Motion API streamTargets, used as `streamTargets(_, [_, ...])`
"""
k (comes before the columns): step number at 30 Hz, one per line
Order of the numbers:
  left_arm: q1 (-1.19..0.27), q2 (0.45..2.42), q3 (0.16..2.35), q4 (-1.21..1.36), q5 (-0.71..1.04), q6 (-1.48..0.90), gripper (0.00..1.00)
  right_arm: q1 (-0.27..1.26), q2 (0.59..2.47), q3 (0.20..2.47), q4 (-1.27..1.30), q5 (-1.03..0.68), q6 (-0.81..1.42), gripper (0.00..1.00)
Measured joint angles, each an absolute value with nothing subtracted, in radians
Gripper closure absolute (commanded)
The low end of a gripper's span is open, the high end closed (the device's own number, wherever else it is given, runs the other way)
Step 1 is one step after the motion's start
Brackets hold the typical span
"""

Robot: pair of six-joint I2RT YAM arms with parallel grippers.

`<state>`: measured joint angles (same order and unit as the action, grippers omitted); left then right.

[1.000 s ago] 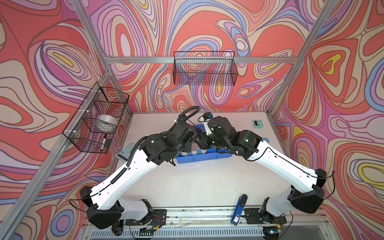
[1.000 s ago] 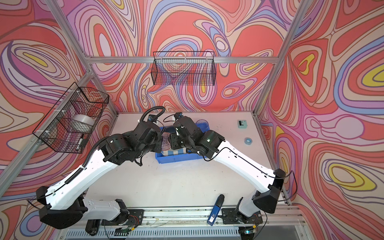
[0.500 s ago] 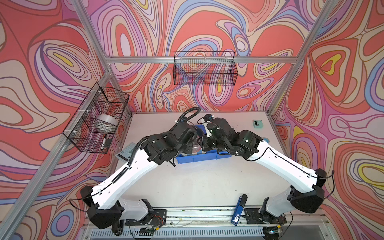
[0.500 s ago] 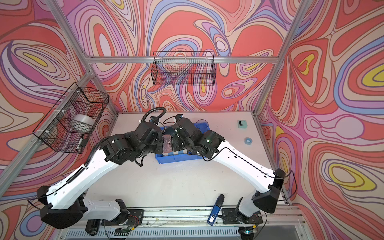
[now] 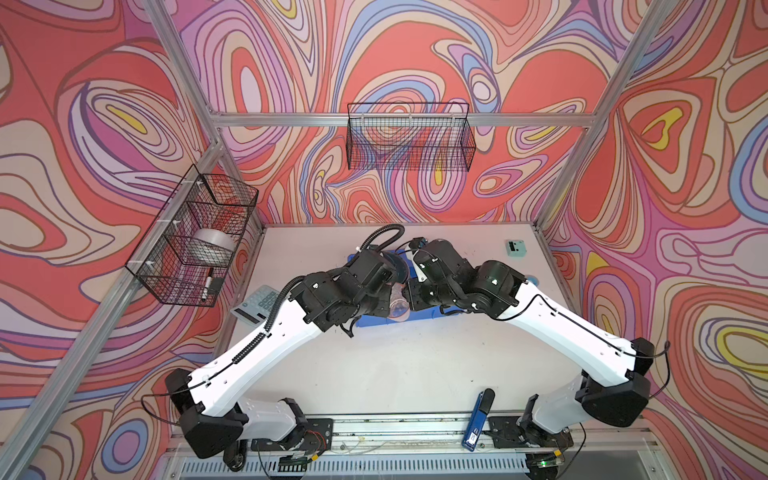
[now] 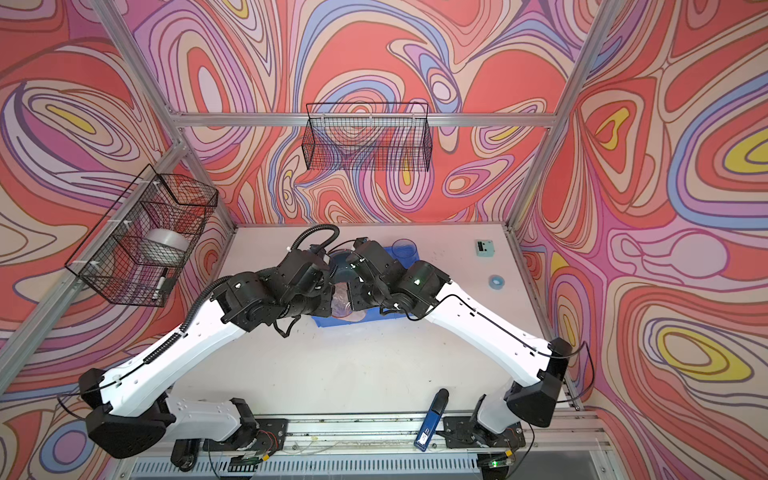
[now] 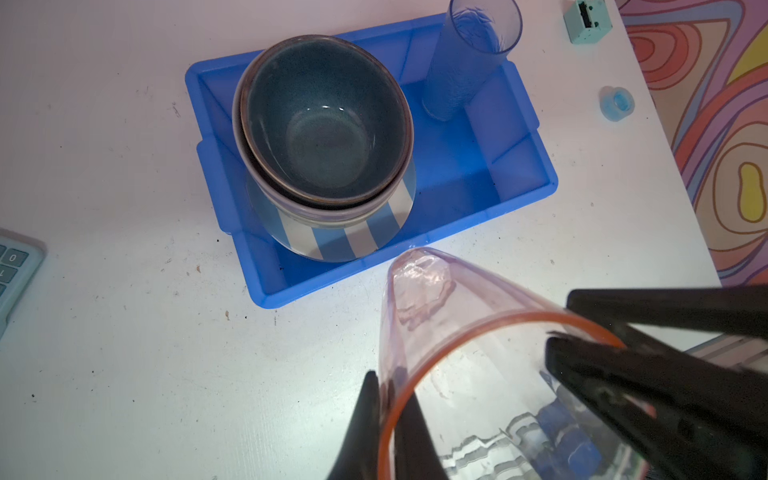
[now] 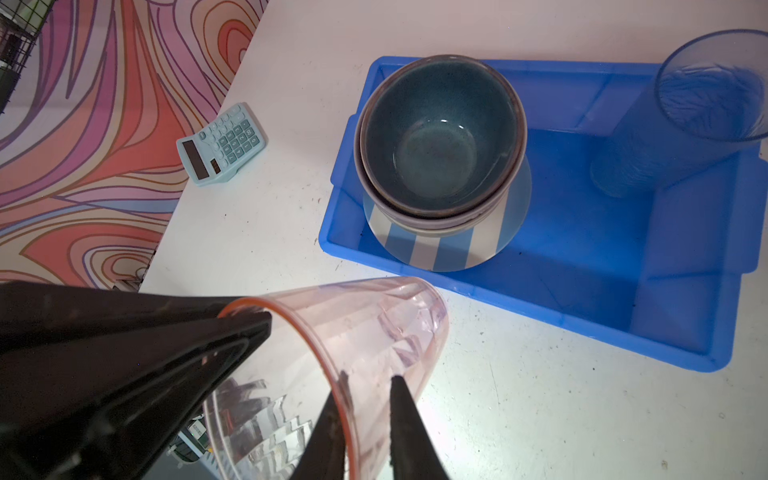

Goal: Place the mixed dishes into the plastic bin
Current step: 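Close the right gripper around the pink cup held by the left gripper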

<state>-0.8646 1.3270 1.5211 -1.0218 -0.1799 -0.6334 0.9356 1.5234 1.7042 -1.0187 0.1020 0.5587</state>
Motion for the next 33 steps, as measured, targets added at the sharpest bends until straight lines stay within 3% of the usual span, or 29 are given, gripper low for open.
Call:
streamTargets(4, [-0.865,1.327,1.52,-1.021,-0.155,-0.633,0.91,0.936,1.536,1.726,-1.049,0.099,0.572,0.73])
streamTargets(10, [-0.867,1.327,1.518,-1.022,-0.129,-0.633,0.91,0.936,1.584,1.746,-1.088,0.101,0.583,0.72])
streamTargets(17, [-0.869,1.327,1.511,-1.003,-0.128,-0.633,0.86,0.938,1.624,1.758,-1.141,0.117,0.583,0.9])
streamTargets(19, [-0.873,1.323,1.511,-0.973,-0.124,-0.631,0.77,0.937,1.637,1.757,-1.171,0.115,0.582,0.94])
streamTargets(25, [-0.873,1.302,1.511,-0.939,-0.097,-0.672,0.7,0.936,1.64,1.757,-1.177,0.116,0.59,1.0])
streamTargets(33, [-0.878,1.261,1.474,-0.935,-0.077,-0.739,0.62,0.935,1.64,1.754,-1.176,0.134,0.593,1.0])
